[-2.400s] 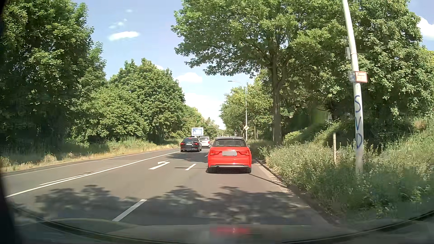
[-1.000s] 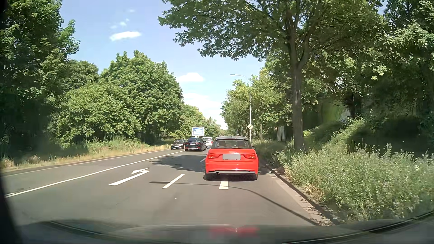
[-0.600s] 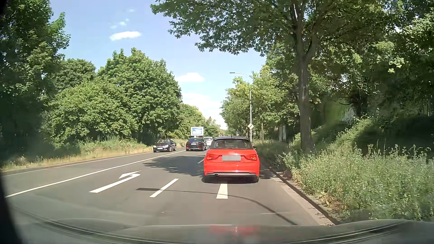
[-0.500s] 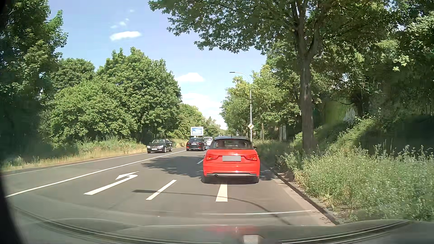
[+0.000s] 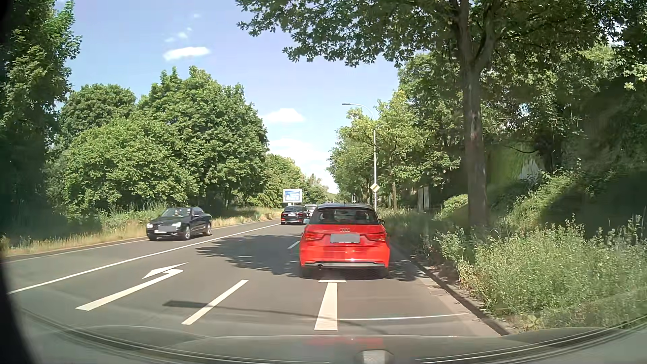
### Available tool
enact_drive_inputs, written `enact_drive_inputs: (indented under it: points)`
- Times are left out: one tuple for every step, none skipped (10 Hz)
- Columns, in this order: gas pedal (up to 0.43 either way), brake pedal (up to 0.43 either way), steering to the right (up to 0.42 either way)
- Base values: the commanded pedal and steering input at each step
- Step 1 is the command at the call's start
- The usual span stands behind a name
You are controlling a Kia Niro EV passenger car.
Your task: Follow the waypoints while adhering to traffic rules and regulations
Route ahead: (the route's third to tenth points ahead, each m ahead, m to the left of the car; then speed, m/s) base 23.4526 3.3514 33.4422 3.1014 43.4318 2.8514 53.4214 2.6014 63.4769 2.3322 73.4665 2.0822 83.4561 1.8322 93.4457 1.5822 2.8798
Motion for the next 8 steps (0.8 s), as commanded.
enact_drive_inputs:
  points:
    - [0.000,0.037,0.000]
    - [0.000,0.037,0.000]
    - [0.000,0.043,0.000]
    - [0.000,0.043,0.001]
    - [0.000,0.043,0.001]
    - [0.000,0.043,0.001]
    - [0.000,0.043,0.002]
    - [0.000,0.043,0.002]
